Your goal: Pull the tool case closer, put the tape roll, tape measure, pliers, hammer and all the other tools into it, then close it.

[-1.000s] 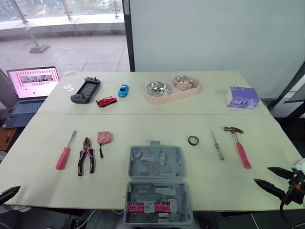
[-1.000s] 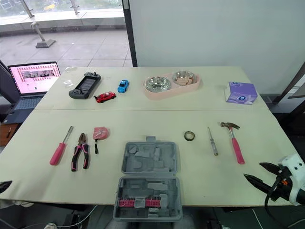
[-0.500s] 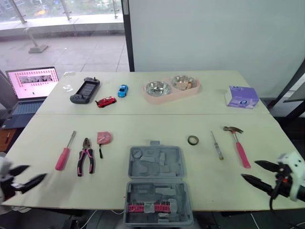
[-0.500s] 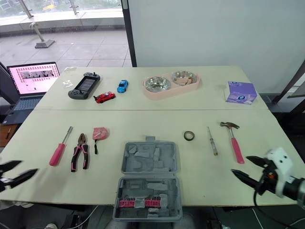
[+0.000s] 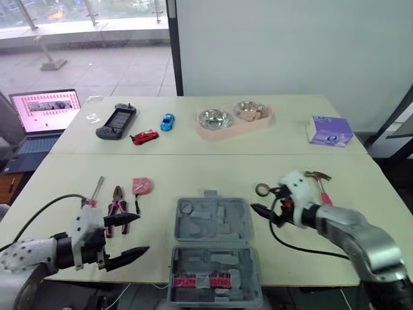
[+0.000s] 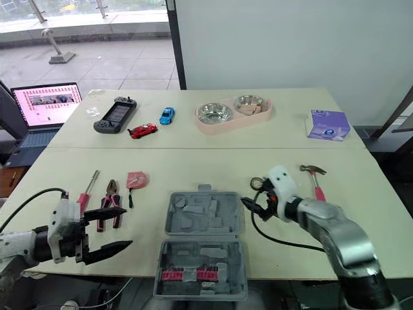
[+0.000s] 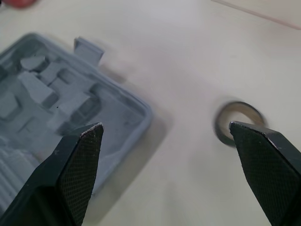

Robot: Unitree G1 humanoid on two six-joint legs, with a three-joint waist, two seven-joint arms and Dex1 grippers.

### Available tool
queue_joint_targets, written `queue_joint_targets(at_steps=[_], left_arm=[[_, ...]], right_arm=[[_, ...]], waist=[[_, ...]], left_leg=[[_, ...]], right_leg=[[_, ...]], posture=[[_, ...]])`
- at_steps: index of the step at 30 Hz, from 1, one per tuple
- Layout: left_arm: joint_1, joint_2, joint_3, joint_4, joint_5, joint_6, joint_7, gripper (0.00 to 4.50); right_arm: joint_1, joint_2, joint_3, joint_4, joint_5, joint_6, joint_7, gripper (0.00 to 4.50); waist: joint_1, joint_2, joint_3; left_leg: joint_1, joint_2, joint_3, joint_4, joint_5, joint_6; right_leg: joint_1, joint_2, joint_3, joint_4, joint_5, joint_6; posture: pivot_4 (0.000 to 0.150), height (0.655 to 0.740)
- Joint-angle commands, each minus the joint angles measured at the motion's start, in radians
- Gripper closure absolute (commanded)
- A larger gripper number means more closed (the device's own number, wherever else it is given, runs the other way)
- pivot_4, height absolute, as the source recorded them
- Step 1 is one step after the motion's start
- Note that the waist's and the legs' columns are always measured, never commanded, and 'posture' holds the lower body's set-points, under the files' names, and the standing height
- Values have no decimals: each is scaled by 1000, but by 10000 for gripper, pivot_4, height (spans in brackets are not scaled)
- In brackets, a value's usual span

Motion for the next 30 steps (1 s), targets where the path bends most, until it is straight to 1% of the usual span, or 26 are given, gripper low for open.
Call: queue_joint_targets(at_steps=[1, 3, 6, 12, 18, 24, 28, 30], left_arm=[[-40, 6, 8, -29, -52, 2, -5, 716], [-50, 1, 9, -37, -70, 25, 13, 716], [-42, -2, -14, -60, -63, 27, 26, 716], [-15, -6, -39, -77, -41, 5, 38, 716], [5, -12, -41, -95, -45, 7, 63, 716], [23, -10, -36, -106, -51, 7, 79, 716], [31, -7, -30, -107, -53, 5, 88, 716], [33, -6, -31, -108, -53, 5, 90, 716]], right_arm=[[-75, 6, 38, 113, -55, 8, -23, 0], [-110, 15, 58, 169, -72, -9, -19, 0], [-145, 23, 78, 238, -95, -34, -6, 0], [-194, 46, 123, 309, -136, -97, 25, 0], [-228, 49, 169, 365, -193, -155, 53, 0], [-244, 43, 176, 384, -227, -187, 74, 0], [-259, 20, 178, 352, -246, -186, 100, 0], [-275, 3, 191, 328, -243, -175, 140, 0]], waist=[[-1, 0, 0], [-4, 0, 0], [-13, 0, 0], [-30, 1, 0], [-28, 1, 0], [-27, 1, 0], [-27, 1, 1], [-28, 1, 1]], left_leg=[[0, 0, 0, 0, 0, 0], [0, 0, 0, 0, 0, 0], [0, 0, 0, 0, 0, 0], [1, 0, 1, 0, 0, 0], [1, 0, 1, 0, 0, 0], [1, 0, 1, 0, 0, 0], [1, 0, 1, 0, 0, 0], [1, 0, 1, 0, 0, 0]], right_leg=[[0, 0, 0, 0, 0, 0], [0, 0, 0, 0, 1, 1], [-1, 0, 0, 0, 2, 3], [-1, 0, 1, 1, 2, 3], [-1, 0, 1, 1, 2, 3], [-1, 0, 1, 1, 2, 3], [-1, 0, 1, 1, 2, 3], [-1, 0, 1, 1, 2, 3]], posture=[[1500, 7360], [1500, 7360], [1500, 7360], [1500, 7360], [1500, 7360], [1500, 7360], [1500, 7360], [1500, 7360]])
